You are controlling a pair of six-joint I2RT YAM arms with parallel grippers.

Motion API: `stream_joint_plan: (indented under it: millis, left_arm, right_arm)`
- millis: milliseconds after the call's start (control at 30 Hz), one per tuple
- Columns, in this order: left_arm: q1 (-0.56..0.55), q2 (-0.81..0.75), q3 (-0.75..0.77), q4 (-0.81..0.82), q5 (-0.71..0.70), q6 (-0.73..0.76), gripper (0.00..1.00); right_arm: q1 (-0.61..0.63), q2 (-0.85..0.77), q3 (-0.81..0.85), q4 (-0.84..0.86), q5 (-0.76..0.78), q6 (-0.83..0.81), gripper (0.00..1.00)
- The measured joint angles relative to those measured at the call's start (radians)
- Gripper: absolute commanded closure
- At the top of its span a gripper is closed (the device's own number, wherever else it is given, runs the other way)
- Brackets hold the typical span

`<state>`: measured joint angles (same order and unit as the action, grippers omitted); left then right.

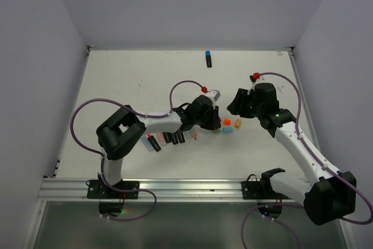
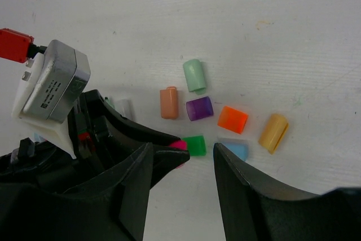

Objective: Open the pen caps

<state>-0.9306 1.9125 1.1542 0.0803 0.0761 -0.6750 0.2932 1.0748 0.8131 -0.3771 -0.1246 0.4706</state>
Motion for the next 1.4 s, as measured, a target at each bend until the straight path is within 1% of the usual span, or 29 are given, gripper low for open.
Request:
stream_joint_plan:
  millis: [133,300,500,567,633,733,867,900,933,967,1033,1067,1133,1167,1267,1400]
  left_arm:
    - [0.000,0.031,0.038,0.002,0.000,0.016,0.64]
    - [0.000,0.061,0.072,0.001,-0.002,0.032,0.59]
    - [0.000,0.056,0.069,0.009,-0.010,0.040,0.53]
    - [0.002,0.022,0.039,0.016,-0.029,0.040,0.51]
    - [0.005,-0.043,-0.008,0.008,-0.060,0.040,0.47]
    - [0.025,-0.204,-0.087,0.001,-0.125,0.033,0.42]
    - [0.080,-0.421,-0.150,0.010,-0.231,0.018,0.34]
    - [0.090,-0.476,-0.171,0.017,-0.253,0.014,0.30]
    - [0.110,-0.510,-0.187,0.020,-0.265,0.014,0.30]
    - [0.126,-0.544,-0.205,0.021,-0.274,0.010,0.29]
    - [0.146,-0.582,-0.233,0.019,-0.289,0.009,0.29]
    - [0.154,-0.595,-0.248,0.017,-0.291,0.009,0.29]
    - [0.172,-0.615,-0.291,0.011,-0.292,0.009,0.28]
    - [0.178,-0.623,-0.314,0.006,-0.292,0.009,0.28]
    - [0.195,-0.654,-0.371,-0.008,-0.293,0.009,0.28]
    - [0.219,-0.691,-0.388,-0.015,-0.289,0.010,0.28]
  right_arm:
    - [-0.002,0.006,-0.001,0.003,0.000,0.000,0.49]
    - [-0.006,0.007,-0.001,0.003,0.000,0.000,0.49]
    - [-0.008,0.013,-0.001,0.004,0.000,-0.001,0.49]
    - [-0.008,0.027,0.000,0.004,0.001,-0.003,0.49]
    - [-0.008,0.055,0.006,0.010,0.002,-0.008,0.49]
    - [-0.008,0.151,0.062,0.011,0.010,-0.029,0.48]
    - [-0.008,0.363,0.229,0.048,0.045,-0.065,0.44]
    - [-0.008,0.414,0.270,0.069,0.054,-0.072,0.42]
    - [-0.008,0.480,0.328,0.087,0.059,-0.079,0.41]
    - [-0.008,0.574,0.419,0.085,0.064,-0.089,0.40]
    - [-0.008,0.722,0.569,0.100,0.073,-0.101,0.37]
    - [-0.008,0.807,0.660,0.105,0.078,-0.110,0.34]
    - [-0.008,0.934,0.789,0.114,0.084,-0.126,0.31]
    - [-0.008,0.987,0.852,0.100,0.089,-0.136,0.29]
    - [-0.008,1.148,1.061,0.053,0.114,-0.170,0.27]
    - [-0.008,1.330,1.319,0.021,0.162,-0.217,0.25]
